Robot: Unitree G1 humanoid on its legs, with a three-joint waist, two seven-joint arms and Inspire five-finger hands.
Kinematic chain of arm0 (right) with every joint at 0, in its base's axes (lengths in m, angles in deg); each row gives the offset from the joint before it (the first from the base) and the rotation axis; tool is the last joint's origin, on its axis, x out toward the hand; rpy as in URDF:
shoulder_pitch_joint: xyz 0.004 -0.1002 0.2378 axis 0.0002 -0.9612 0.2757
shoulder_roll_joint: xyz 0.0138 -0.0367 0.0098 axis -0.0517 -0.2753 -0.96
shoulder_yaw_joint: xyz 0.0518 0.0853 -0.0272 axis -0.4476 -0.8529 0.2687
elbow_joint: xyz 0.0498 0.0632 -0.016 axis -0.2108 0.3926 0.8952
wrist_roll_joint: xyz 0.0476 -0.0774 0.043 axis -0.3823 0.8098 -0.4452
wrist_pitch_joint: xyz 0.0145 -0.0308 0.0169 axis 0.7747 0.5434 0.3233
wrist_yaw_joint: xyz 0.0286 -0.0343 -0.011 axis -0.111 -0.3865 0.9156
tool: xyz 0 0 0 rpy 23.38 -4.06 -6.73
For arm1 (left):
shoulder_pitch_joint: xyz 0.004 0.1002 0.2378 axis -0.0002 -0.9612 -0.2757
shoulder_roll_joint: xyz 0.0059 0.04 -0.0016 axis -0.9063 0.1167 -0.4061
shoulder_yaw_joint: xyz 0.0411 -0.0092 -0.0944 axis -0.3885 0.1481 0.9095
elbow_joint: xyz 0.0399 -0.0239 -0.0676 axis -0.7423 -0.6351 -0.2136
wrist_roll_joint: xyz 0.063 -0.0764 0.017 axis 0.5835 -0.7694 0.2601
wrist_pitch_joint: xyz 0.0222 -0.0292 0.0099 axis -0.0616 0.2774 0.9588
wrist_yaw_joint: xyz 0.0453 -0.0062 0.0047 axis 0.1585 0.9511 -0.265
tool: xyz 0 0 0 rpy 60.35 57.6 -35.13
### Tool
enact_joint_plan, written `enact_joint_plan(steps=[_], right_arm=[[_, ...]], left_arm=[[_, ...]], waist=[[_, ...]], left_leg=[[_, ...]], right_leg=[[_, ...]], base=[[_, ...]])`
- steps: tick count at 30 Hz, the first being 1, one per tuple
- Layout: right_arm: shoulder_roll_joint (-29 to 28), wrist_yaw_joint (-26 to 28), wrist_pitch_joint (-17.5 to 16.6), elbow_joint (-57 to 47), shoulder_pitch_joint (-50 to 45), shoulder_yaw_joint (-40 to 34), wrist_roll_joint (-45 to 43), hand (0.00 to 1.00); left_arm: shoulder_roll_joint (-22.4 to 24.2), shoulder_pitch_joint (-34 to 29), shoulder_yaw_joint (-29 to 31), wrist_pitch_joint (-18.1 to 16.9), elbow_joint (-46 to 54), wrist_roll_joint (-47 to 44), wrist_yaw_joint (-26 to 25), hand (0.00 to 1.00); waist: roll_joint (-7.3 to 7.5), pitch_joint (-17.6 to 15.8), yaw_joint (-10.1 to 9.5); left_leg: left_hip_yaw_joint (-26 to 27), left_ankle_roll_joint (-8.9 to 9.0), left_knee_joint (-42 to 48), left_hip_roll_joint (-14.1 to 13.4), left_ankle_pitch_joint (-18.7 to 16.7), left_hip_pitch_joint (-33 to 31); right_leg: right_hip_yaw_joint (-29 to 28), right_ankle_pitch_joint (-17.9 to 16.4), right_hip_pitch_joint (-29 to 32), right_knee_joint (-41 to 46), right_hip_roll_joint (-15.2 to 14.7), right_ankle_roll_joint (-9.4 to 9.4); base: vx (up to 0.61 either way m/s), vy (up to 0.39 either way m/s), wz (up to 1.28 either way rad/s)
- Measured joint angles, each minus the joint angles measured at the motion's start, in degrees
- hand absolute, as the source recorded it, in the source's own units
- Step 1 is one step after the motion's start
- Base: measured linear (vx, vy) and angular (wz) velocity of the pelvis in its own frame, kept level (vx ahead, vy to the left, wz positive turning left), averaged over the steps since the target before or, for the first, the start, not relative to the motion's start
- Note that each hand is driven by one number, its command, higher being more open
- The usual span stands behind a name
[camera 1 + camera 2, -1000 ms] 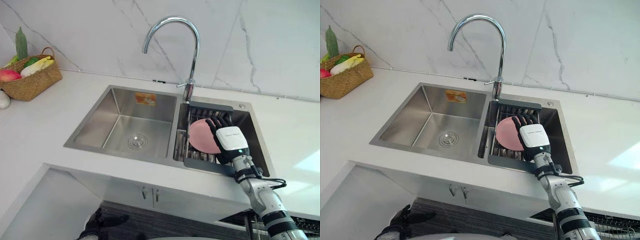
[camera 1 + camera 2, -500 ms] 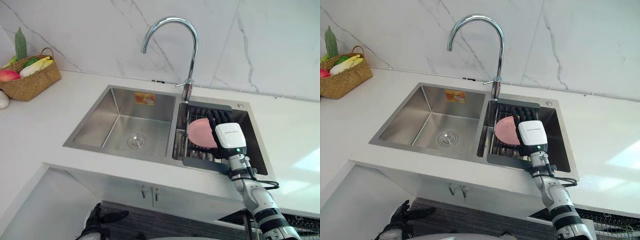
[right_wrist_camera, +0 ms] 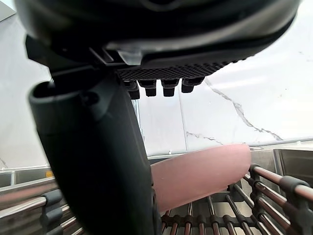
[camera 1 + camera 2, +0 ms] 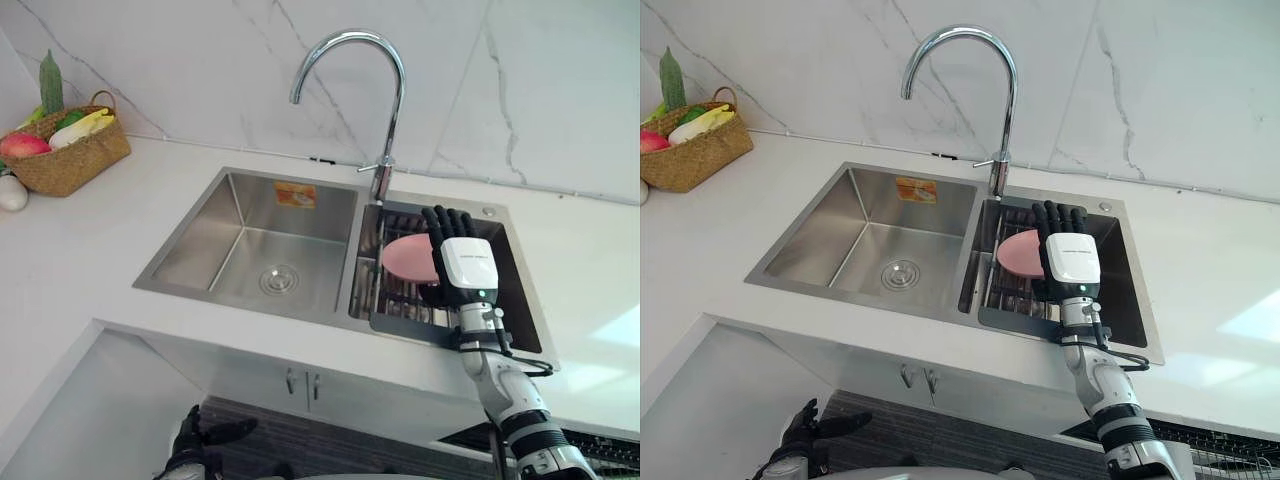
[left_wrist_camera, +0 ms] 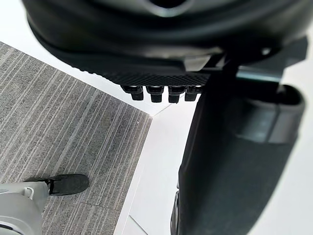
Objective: Walk over to the sink, pick up the cup, carry it to the dishwasher, place the cup inside the dishwasher, then close the dishwasher door
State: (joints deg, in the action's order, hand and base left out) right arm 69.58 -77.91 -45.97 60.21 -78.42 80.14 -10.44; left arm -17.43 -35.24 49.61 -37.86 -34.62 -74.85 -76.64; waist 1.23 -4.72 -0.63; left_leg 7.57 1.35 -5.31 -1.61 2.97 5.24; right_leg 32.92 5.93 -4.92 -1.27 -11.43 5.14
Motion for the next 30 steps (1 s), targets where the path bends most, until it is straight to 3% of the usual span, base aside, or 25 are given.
enact_joint_plan(steps=[8,16,17,22,30], right_arm=[[0.00,12.96,2.77,1.73,2.79,0.09,0.06,1.00],[-0.10,19.13,5.73,3.90,4.77,1.32,0.75,1.00],[-0.10,19.16,5.91,3.91,4.85,1.60,1.36,0.00],[-0.32,18.24,6.67,3.92,4.97,2.29,5.59,0.00],[-1.16,8.55,7.50,5.76,5.44,2.20,12.79,0.00]], left_arm=[[0.13,0.46,-0.01,1.33,0.00,-0.01,0.08,1.00],[0.13,1.40,-0.04,2.49,0.00,0.00,0.09,1.00],[0.13,1.46,-0.05,2.60,-0.01,0.01,0.09,1.00],[0.12,1.84,-0.04,2.93,0.00,0.00,0.07,1.00],[0.12,1.99,-0.01,2.91,0.11,0.14,0.00,1.00]], waist=[[0.18,-0.15,-0.11],[1.22,-0.58,-0.34],[1.30,-0.62,-0.37],[1.40,-0.58,-0.62],[1.65,-0.51,-1.11]], left_leg=[[0.04,0.12,-0.03,0.01,-0.09,0.23],[-0.19,0.13,-0.04,0.08,-0.09,0.72],[-0.19,0.12,-0.04,0.12,-0.09,0.71],[-0.31,0.12,-0.05,0.17,-0.09,0.72],[-0.68,0.07,-0.05,0.27,-0.06,0.68]], right_leg=[[0.07,0.00,-0.41,-0.18,0.03,0.01],[0.43,0.06,-1.36,-0.72,0.08,0.08],[0.43,0.07,-1.36,-0.77,0.06,0.09],[0.56,0.09,-1.49,-0.86,0.04,0.10],[1.04,0.48,-2.06,-1.81,0.20,0.30]], base=[[0.00,0.001,0.00],[0.00,0.002,0.01],[0.00,0.000,0.00],[0.01,0.001,0.00],[0.04,0.006,0.03]])
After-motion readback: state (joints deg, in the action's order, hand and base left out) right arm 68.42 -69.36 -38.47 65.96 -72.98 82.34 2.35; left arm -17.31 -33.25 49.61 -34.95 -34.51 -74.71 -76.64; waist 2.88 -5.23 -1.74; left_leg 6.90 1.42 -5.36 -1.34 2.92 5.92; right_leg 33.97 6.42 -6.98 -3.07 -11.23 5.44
